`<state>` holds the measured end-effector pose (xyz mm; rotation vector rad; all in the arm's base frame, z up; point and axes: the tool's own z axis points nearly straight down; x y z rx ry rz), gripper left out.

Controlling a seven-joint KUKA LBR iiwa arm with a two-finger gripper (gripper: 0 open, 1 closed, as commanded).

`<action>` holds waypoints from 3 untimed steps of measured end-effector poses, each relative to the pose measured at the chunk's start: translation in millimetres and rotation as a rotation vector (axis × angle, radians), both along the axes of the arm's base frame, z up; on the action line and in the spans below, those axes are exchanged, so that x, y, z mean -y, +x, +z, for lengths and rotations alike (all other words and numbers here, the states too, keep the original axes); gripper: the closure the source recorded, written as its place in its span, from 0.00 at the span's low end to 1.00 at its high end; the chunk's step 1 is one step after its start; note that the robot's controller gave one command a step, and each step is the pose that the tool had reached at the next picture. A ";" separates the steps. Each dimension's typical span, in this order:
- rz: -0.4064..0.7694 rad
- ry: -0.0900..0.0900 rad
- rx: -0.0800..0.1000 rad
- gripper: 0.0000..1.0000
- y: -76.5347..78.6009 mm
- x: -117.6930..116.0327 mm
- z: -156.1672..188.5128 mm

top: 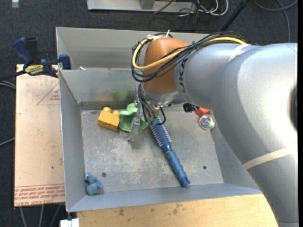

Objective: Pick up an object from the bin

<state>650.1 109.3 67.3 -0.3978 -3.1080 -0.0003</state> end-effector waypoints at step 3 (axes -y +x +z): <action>0.076 0.000 0.019 1.00 -49.6 20.0 241.9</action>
Offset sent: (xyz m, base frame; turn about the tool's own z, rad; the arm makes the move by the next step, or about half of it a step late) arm 0.0000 0.0000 0.0000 0.0000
